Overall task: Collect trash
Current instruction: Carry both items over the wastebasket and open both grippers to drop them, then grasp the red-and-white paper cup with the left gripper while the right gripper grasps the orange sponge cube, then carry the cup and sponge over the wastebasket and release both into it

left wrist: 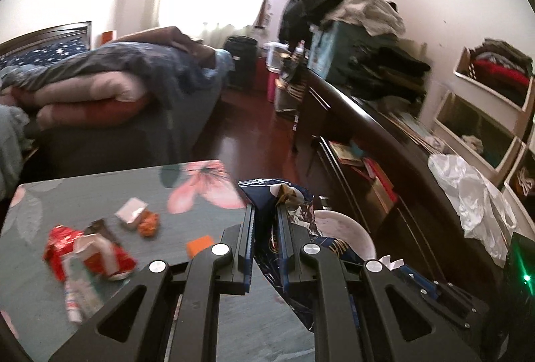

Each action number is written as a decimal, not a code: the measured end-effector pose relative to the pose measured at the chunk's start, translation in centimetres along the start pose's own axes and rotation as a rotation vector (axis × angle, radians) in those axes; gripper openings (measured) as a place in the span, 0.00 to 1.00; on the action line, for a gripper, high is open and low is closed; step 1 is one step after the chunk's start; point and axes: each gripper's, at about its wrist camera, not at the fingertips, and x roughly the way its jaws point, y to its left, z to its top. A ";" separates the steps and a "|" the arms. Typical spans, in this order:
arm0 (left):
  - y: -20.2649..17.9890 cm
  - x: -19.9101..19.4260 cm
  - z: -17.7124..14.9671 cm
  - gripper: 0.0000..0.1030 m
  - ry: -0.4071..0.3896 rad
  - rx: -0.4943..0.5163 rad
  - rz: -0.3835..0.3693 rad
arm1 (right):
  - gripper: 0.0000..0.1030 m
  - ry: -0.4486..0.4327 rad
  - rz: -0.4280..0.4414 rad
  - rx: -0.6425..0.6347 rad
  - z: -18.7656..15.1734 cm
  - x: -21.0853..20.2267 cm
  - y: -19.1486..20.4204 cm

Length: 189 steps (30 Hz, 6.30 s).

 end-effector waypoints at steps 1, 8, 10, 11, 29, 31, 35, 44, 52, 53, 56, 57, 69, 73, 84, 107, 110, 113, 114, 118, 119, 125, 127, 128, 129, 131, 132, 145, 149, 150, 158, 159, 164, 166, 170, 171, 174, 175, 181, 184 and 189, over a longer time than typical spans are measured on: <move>-0.5 0.5 0.0 0.12 0.007 0.006 -0.011 | 0.12 0.001 -0.015 0.007 -0.1 0.2 -0.5; -3.7 5.2 0.2 0.12 0.051 0.060 -0.069 | 0.12 0.014 -0.114 0.063 0.7 3.0 -4.5; -4.4 6.5 0.2 0.12 0.066 0.070 -0.082 | 0.12 0.017 -0.138 0.074 0.9 3.9 -5.4; -4.9 7.6 0.2 0.12 0.082 0.079 -0.092 | 0.12 0.021 -0.150 0.078 1.0 4.5 -5.8; -8.1 22.8 -0.2 0.48 0.270 0.068 -0.124 | 0.22 0.117 -0.251 0.048 1.0 17.5 -9.2; -8.0 22.8 -0.1 0.64 0.251 0.067 -0.122 | 0.33 0.109 -0.253 0.048 1.0 18.1 -9.3; -7.6 22.4 0.3 0.75 0.220 0.057 -0.125 | 0.39 0.109 -0.251 0.050 1.0 18.5 -9.4; -5.1 19.1 1.2 0.79 0.200 -0.020 -0.147 | 0.55 0.079 -0.259 0.038 0.8 15.7 -7.8; -3.1 13.7 1.0 0.81 0.151 -0.022 -0.119 | 0.64 0.065 -0.203 0.039 0.8 11.4 -4.8; -2.8 12.8 0.9 0.82 0.143 -0.019 -0.108 | 0.68 0.060 -0.188 0.031 0.8 10.6 -3.9; -1.1 9.4 0.0 0.87 0.104 -0.010 -0.051 | 0.75 0.049 -0.142 0.003 0.5 8.7 -1.6; -0.8 8.8 -0.1 0.88 0.096 -0.010 -0.037 | 0.79 0.046 -0.127 -0.009 0.5 8.2 -0.8; 12.1 2.2 -2.5 0.94 0.079 -0.170 0.370 | 0.86 0.066 0.055 -0.181 -0.9 5.5 9.7; 15.3 3.4 -3.2 0.94 0.120 -0.185 0.452 | 0.86 0.077 0.088 -0.230 -1.3 6.0 12.7; 16.6 8.5 -4.3 0.77 0.190 -0.053 0.487 | 0.86 0.143 0.060 -0.279 -1.8 10.7 16.1; 22.4 0.9 -2.5 0.41 0.033 -0.312 0.333 | 0.38 0.237 0.065 -0.399 -1.9 18.5 21.9; 22.8 -0.3 -2.3 0.41 0.014 -0.333 0.318 | 0.38 0.211 0.077 -0.391 -1.5 17.5 21.8; 22.8 -1.4 -2.2 0.41 -0.001 -0.341 0.311 | 0.38 0.181 0.082 -0.388 -1.0 15.9 21.6; 22.7 -1.6 -2.2 0.41 -0.002 -0.340 0.310 | 0.38 0.174 0.088 -0.385 -0.9 15.4 21.5; 21.9 -2.4 -2.0 0.41 -0.014 -0.331 0.305 | 0.38 0.148 0.118 -0.375 -0.5 13.0 21.1; 21.6 -2.7 -2.0 0.41 -0.018 -0.326 0.304 | 0.38 0.146 0.121 -0.375 -0.5 12.5 21.0; 19.8 -3.6 -1.8 0.41 -0.031 -0.294 0.301 | 0.38 0.132 0.145 -0.369 -0.8 9.6 20.4; 19.1 -3.9 -1.7 0.41 -0.034 -0.283 0.299 | 0.38 0.128 0.149 -0.369 -0.8 8.9 20.0; 18.9 -4.0 -1.6 0.41 -0.036 -0.279 0.297 | 0.38 0.124 0.152 -0.368 -0.8 8.4 19.8; 18.4 -4.1 -1.5 0.41 -0.040 -0.269 0.293 | 0.38 0.119 0.155 -0.367 -0.8 8.0 19.7; 17.5 -4.3 -1.3 0.41 -0.046 -0.254 0.288 | 0.38 0.109 0.156 -0.364 -0.7 7.1 19.2; 16.9 -4.3 -1.1 0.41 -0.051 -0.242 0.281 | 0.38 0.102 0.157 -0.360 -0.6 6.7 18.9; 9.8 -4.1 0.8 0.41 -0.082 -0.129 0.176 | 0.38 0.041 0.111 -0.269 0.8 3.0 13.0; 7.3 -3.0 1.3 0.41 -0.079 -0.084 0.135 | 0.38 0.031 0.078 -0.233 1.3 2.6 11.0; 6.9 -2.7 1.3 0.41 -0.077 -0.077 0.127 | 0.38 0.029 0.068 -0.224 1.4 2.5 10.4; 2.5 0.3 1.9 0.41 -0.050 -0.010 0.053 | 0.38 0.014 -0.013 -0.156 2.2 2.3 5.9; 2.1 0.6 2.0 0.41 -0.047 -0.005 0.046 | 0.38 0.012 -0.022 -0.147 2.3 2.3 5.3; -0.3 2.6 2.1 0.41 -0.027 0.036 -0.001 | 0.38 0.006 -0.080 -0.100 2.6 2.4 2.3; -1.3 3.3 2.1 0.41 -0.020 0.052 -0.015 | 0.38 0.005 -0.100 -0.083 2.7 2.5 1.1; -3.4 5.2 2.1 0.41 0.004 0.087 -0.054 | 0.38 0.009 -0.144 -0.052 2.8 3.1 -0.9; -3.9 5.8 2.0 0.41 0.013 0.095 -0.067 | 0.38 0.010 -0.153 -0.045 2.8 3.2 -1.4; -5.1 7.1 1.9 0.41 0.032 0.114 -0.095 | 0.38 0.014 -0.183 -0.026 2.8 3.8 -2.7; -5.5 7.5 1.7 0.41 0.036 0.121 -0.105 | 0.38 0.015 -0.191 -0.022 2.8 3.9 -2.8; -7.4 10.4 1.1 0.41 0.079 0.161 -0.139 | 0.38 0.033 -0.237 0.008 2.4 5.4 -5.1; -7.9 12.0 0.8 0.41 0.110 0.162 -0.162 | 0.38 0.045 -0.251 0.022 2.3 6.3 -6.0; -9.0 15.0 0.3 0.41 0.160 0.177 -0.177 | 0.38 0.070 -0.271 0.049 2.2 8.7 -7.4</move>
